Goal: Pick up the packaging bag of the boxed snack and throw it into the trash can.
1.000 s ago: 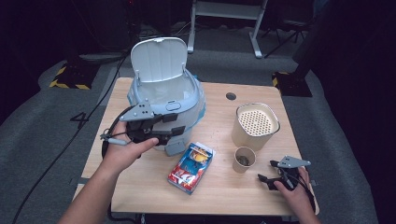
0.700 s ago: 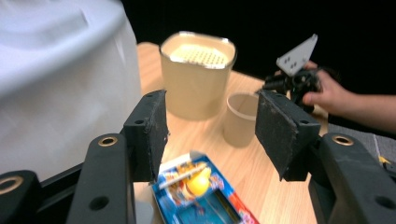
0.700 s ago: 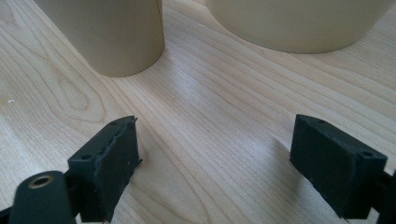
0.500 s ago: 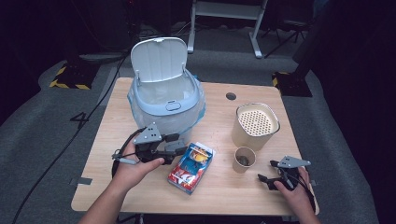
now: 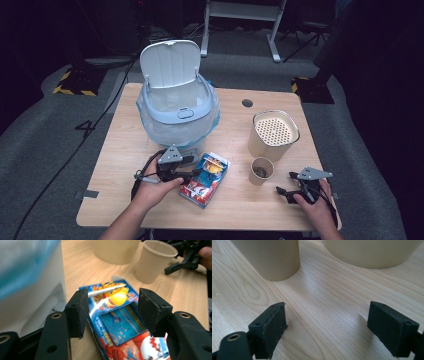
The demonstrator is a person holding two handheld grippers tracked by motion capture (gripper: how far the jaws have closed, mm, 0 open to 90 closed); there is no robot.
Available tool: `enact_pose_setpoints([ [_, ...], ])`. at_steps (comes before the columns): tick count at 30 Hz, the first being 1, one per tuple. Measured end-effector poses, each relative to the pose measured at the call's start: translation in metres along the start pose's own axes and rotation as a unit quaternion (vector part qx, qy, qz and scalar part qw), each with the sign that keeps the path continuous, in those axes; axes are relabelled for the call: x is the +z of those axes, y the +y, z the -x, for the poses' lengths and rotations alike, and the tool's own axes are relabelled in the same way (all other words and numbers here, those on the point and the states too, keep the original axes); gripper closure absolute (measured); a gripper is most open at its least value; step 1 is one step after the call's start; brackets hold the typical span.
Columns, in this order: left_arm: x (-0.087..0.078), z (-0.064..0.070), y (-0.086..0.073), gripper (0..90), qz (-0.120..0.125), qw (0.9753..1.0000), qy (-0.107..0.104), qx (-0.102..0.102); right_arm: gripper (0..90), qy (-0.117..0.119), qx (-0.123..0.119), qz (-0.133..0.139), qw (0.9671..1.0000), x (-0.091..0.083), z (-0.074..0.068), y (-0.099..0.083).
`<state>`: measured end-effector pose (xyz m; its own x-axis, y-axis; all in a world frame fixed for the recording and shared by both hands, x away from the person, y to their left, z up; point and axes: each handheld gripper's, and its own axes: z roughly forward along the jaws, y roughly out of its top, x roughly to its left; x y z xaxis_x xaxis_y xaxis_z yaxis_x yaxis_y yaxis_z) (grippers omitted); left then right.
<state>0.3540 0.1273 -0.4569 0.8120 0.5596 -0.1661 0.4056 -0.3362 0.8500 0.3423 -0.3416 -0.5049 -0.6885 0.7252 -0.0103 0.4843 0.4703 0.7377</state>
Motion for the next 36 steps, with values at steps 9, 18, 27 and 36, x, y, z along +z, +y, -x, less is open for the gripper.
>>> enact_pose_setpoints([
  [9, 0.020, -0.004, -0.019, 43.5, -0.068, 0.9976, 0.005, -0.015, 15.4, 0.000, 0.000, 0.000, 1.0000, 0.000, 0.000, 0.000],
  [18, 0.025, -0.006, -0.025, 46.5, -0.080, 0.9960, -0.003, -0.038, 15.4, 0.000, 0.000, 0.000, 1.0000, 0.000, 0.000, 0.000],
  [27, 0.032, 0.005, -0.024, 49.7, -0.097, 0.9934, -0.060, -0.010, 15.4, 0.000, 0.000, 0.000, 1.0000, 0.000, 0.000, 0.000],
  [36, 0.038, 0.004, -0.018, 48.7, -0.102, 0.9943, -0.020, -0.023, 15.4, 0.000, 0.000, 0.000, 1.0000, 0.000, 0.000, 0.000],
])
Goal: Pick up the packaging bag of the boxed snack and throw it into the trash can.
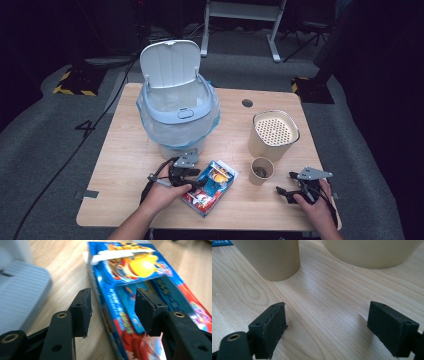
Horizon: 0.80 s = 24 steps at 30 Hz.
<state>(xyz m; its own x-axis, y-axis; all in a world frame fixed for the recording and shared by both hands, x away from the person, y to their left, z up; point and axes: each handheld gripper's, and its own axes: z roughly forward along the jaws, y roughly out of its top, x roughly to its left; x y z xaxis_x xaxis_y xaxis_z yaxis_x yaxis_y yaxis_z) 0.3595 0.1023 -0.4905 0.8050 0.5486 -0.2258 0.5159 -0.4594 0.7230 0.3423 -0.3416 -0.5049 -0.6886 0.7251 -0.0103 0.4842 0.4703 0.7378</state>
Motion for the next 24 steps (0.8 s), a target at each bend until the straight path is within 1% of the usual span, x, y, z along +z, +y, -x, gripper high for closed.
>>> enact_pose_setpoints([
  [1, 0.001, 0.000, 0.001, 49.4, -0.001, 1.0000, 0.002, -0.003, 15.4, 0.000, 0.000, 0.000, 1.0000, 0.000, 0.000, 0.000],
  [2, 0.002, 0.001, 0.001, 50.9, -0.003, 1.0000, -0.004, -0.005, 15.4, 0.000, 0.000, 0.000, 1.0000, 0.000, 0.000, 0.000],
  [4, 0.004, 0.001, 0.002, 55.5, -0.008, 0.9999, -0.008, -0.008, 15.4, 0.000, 0.000, 0.000, 1.0000, 0.000, 0.000, 0.000],
  [5, 0.005, 0.002, 0.003, 58.2, -0.012, 0.9998, -0.008, -0.013, 15.4, 0.000, 0.000, 0.000, 1.0000, 0.000, 0.000, 0.000],
  [6, 0.005, 0.002, 0.003, 60.2, -0.017, 0.9997, -0.009, -0.012, 15.4, 0.000, 0.000, 0.000, 1.0000, 0.000, 0.000, 0.000],
  [11, 0.006, 0.003, 0.004, 65.7, -0.023, 0.9995, -0.006, -0.019, 15.4, 0.000, 0.000, 0.000, 1.0000, 0.000, 0.000, 0.000],
  [13, 0.005, 0.003, 0.005, 66.9, -0.018, 0.9997, -0.005, -0.016, 15.4, 0.000, 0.000, 0.000, 1.0000, 0.000, 0.000, 0.000],
  [16, 0.002, 0.004, 0.005, 71.6, -0.008, 0.9999, -0.002, -0.010, 15.4, 0.000, 0.000, 0.000, 1.0000, 0.000, 0.000, 0.000],
  [18, 0.000, 0.004, 0.006, 72.2, -0.001, 1.0000, -0.002, -0.004, 15.4, 0.000, 0.000, 0.000, 1.0000, 0.000, 0.000, 0.000],
  [20, -0.004, 0.005, 0.006, 72.3, 0.009, 0.9999, -0.005, -0.001, 15.4, 0.000, 0.000, 0.000, 1.0000, 0.000, 0.000, 0.000],
  [21, -0.005, 0.006, 0.006, 72.7, 0.010, 0.9999, -0.009, -0.003, 15.4, 0.000, 0.000, 0.000, 1.0000, 0.000, 0.000, 0.000],
  [24, -0.007, 0.007, 0.007, 75.1, 0.018, 0.9998, -0.012, 0.000, 15.4, 0.000, 0.000, 0.000, 1.0000, 0.000, 0.000, 0.000],
])
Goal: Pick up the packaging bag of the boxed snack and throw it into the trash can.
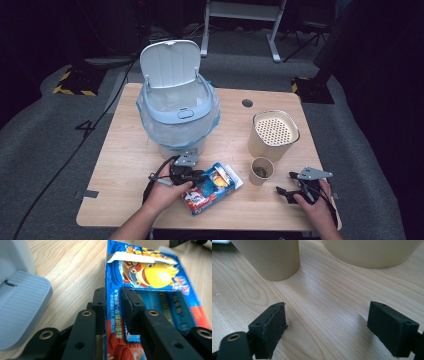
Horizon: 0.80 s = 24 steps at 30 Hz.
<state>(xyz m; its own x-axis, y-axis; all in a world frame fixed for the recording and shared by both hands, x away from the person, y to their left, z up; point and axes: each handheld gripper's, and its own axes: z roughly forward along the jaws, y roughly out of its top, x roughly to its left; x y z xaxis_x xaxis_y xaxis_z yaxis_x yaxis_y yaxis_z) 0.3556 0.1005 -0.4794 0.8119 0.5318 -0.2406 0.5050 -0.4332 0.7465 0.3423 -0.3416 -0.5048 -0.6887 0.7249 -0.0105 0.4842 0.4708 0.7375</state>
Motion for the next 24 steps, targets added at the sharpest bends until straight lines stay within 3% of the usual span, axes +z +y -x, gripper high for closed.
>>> enact_pose_setpoints([
  [6, -0.009, 0.003, 0.004, 75.5, 0.029, 0.9994, 0.004, 0.018, 15.4, 0.000, 0.000, 0.000, 1.0000, 0.000, 0.000, 0.000],
  [14, -0.021, 0.010, 0.012, 75.6, 0.075, 0.9966, -0.002, 0.036, 15.4, 0.000, 0.000, 0.000, 1.0000, 0.000, 0.000, 0.000],
  [19, -0.031, 0.013, 0.019, 75.6, 0.107, 0.9932, -0.001, 0.045, 15.4, 0.000, 0.000, 0.000, 1.0000, 0.000, 0.000, 0.000],
  [24, -0.042, 0.014, 0.025, 75.7, 0.146, 0.9880, 0.000, 0.050, 15.4, 0.000, 0.000, 0.000, 1.0000, 0.000, 0.000, 0.000],
])
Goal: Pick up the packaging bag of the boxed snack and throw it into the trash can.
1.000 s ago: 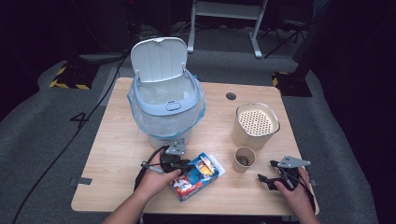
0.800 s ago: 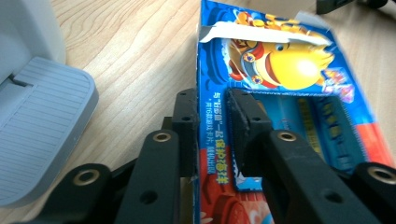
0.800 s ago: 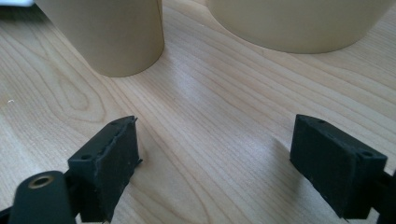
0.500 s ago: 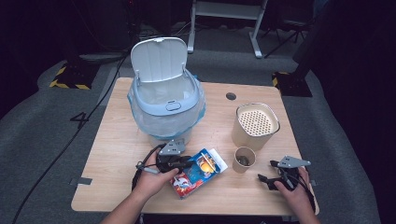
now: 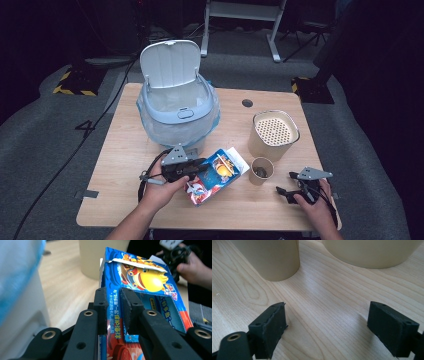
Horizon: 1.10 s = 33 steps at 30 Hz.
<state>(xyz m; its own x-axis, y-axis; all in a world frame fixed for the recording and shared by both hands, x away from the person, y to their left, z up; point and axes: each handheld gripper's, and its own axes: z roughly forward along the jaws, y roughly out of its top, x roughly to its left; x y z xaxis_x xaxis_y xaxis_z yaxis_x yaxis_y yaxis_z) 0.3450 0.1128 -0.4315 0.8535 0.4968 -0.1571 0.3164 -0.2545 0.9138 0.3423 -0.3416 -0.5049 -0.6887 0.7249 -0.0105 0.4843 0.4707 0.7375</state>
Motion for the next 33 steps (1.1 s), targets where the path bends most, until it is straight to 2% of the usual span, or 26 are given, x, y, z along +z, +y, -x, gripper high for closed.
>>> enact_pose_setpoints([
  [6, -0.012, -0.001, 0.014, 75.7, 0.044, 0.9990, 0.002, 0.009, 15.4, 0.000, 0.000, 0.000, 1.0000, 0.000, 0.000, 0.000],
  [11, -0.023, -0.003, 0.028, 75.7, 0.069, 0.9976, 0.003, 0.012, 15.4, 0.000, 0.000, 0.000, 1.0000, 0.000, 0.000, 0.000],
  [13, -0.027, -0.004, 0.034, 75.7, 0.073, 0.9972, 0.005, 0.011, 15.4, 0.000, 0.000, 0.001, 1.0000, 0.000, 0.000, 0.000],
  [23, -0.051, -0.009, 0.071, 75.8, 0.092, 0.9947, 0.031, 0.034, 15.4, 0.000, 0.000, 0.000, 1.0000, 0.000, 0.000, 0.000],
  [33, -0.071, -0.011, 0.109, 75.8, 0.123, 0.9901, 0.043, 0.052, 15.4, 0.000, 0.000, 0.000, 1.0000, 0.000, 0.000, 0.000],
])
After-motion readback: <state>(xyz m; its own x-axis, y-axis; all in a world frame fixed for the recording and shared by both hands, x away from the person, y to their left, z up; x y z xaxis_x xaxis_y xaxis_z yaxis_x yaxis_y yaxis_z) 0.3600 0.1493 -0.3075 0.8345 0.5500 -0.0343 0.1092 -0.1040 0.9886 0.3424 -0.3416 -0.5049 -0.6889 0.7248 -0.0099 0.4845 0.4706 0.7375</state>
